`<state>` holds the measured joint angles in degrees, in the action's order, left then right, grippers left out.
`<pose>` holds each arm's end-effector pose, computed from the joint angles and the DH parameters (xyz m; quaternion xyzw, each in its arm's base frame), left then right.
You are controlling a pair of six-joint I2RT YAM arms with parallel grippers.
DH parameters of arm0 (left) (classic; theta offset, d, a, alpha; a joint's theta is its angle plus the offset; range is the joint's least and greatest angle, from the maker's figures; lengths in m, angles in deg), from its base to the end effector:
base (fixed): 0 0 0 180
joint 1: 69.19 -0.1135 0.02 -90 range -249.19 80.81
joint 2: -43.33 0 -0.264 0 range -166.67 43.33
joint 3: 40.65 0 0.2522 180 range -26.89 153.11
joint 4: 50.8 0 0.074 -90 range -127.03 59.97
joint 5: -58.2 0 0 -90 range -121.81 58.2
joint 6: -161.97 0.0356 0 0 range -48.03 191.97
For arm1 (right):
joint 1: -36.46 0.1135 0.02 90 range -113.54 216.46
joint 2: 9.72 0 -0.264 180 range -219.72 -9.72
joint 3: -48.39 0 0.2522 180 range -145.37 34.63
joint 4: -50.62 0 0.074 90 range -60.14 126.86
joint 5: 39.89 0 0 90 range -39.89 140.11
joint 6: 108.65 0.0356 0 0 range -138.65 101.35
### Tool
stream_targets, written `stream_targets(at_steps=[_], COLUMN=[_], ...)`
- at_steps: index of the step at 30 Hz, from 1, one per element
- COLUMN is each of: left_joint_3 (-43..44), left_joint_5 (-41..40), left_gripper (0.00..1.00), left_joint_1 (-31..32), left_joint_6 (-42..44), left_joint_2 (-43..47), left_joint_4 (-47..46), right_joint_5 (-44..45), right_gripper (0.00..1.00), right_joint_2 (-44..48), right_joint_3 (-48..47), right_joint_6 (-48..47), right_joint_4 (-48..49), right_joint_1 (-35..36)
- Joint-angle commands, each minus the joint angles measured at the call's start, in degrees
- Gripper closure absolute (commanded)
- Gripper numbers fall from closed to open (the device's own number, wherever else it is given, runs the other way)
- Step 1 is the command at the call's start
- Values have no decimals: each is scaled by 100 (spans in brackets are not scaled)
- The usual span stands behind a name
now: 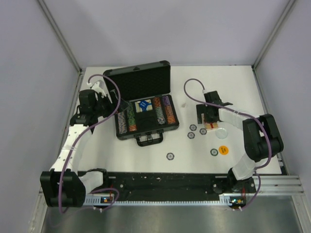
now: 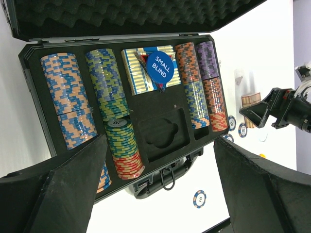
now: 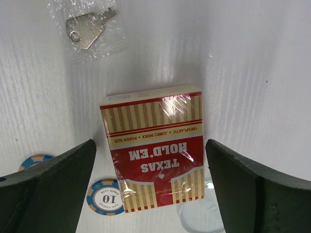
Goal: Pack up texas hold em set
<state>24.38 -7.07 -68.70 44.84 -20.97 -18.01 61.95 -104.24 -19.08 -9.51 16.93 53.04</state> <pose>0.2477 -0.0170 0.2982 -0.0960 0.8555 -0.2949 0.4147 0.3075 0.0839 0.1670 -0.0364 0.9621 -0.0414 0.2671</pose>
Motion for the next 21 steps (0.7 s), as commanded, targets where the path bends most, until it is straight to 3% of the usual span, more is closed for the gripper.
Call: stream_targets(at_steps=[1, 6, 10, 14, 21], left_joint_3=[94, 77, 68, 76, 68], left_joint_5=[163, 234, 295, 436, 1041], left_gripper=[4, 3, 3, 4, 4], left_joint_1=[12, 21, 12, 30, 223], left_joint_6=[-46, -73, -90, -108, -196], left_joint_2=[-13, -22, -31, -48, -162], left_joint_4=[-303, -312, -321, -338, -593], right_joint_5=[-217, -305, -147, -304, -1867], right_gripper=[7, 30, 41, 48, 52], right_joint_2=[-163, -102, 152, 644, 1594], right_joint_3=[-183, -104, 36, 89, -315], right_joint_6=[122, 122, 210, 210, 140], right_joint_4=[-178, -187, -47, 155, 103], right_joint_1=[-76, -76, -41, 47, 310])
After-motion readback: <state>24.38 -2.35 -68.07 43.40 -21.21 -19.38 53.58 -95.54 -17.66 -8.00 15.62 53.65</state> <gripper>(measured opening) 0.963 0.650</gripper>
